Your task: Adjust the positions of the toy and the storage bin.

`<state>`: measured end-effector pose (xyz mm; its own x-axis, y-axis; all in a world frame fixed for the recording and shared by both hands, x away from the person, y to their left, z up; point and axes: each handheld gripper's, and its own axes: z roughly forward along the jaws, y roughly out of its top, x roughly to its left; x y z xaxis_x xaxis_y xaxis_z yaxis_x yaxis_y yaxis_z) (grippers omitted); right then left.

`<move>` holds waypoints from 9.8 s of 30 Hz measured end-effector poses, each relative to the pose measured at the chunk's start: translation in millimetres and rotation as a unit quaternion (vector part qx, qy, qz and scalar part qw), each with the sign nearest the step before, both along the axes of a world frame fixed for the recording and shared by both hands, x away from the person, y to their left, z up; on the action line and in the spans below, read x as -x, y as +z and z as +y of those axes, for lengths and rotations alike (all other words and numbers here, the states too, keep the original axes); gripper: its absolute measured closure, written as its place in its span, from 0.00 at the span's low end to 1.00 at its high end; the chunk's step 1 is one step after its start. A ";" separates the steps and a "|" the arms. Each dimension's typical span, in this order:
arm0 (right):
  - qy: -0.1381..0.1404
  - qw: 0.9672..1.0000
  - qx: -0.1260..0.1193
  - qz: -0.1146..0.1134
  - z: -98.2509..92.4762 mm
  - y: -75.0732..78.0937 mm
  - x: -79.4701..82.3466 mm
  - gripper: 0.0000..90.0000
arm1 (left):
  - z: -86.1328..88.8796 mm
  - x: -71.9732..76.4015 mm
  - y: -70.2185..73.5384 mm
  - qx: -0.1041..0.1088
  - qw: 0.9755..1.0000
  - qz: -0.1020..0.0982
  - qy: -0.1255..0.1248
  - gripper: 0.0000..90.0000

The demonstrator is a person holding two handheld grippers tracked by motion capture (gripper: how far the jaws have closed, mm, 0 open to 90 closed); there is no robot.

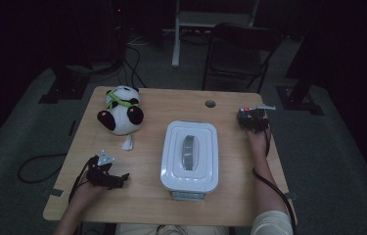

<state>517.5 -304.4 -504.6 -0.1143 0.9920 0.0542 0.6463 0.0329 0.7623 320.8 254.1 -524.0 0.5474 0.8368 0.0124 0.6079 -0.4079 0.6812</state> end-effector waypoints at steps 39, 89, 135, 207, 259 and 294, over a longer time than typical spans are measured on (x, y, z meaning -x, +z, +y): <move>0.004 1.000 0.015 -0.008 -14.2 14.2 184.3 0.37 | -0.2 0.2 -0.1 0.000 1.000 0.000 0.002 0.00; 0.237 0.968 -0.034 -0.075 30.3 24.0 216.8 0.16 | 2.1 1.8 -0.1 0.002 1.000 0.000 -0.005 0.00; 0.266 0.963 0.032 0.018 61.8 -22.1 207.0 0.15 | -24.3 -145.0 119.6 0.054 0.995 -0.080 0.036 0.01; 0.255 0.967 0.016 0.020 58.6 -21.8 206.1 0.15 | -39.7 -142.7 125.5 0.065 0.982 0.005 -0.175 0.08; 0.255 0.966 0.034 0.018 61.8 -22.1 207.2 0.15 | -46.9 8.8 32.3 0.086 0.973 -0.051 -0.209 0.03; 0.243 0.970 0.009 -0.001 53.4 17.0 208.5 0.12 | -54.6 2.9 0.3 0.001 0.985 -0.002 -0.174 0.04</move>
<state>309.0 -251.0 -487.6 -0.5683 0.8221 0.0358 0.5497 0.3470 0.7599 317.9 199.4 -523.7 0.8010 0.5985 0.0126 0.4296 -0.5894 0.6842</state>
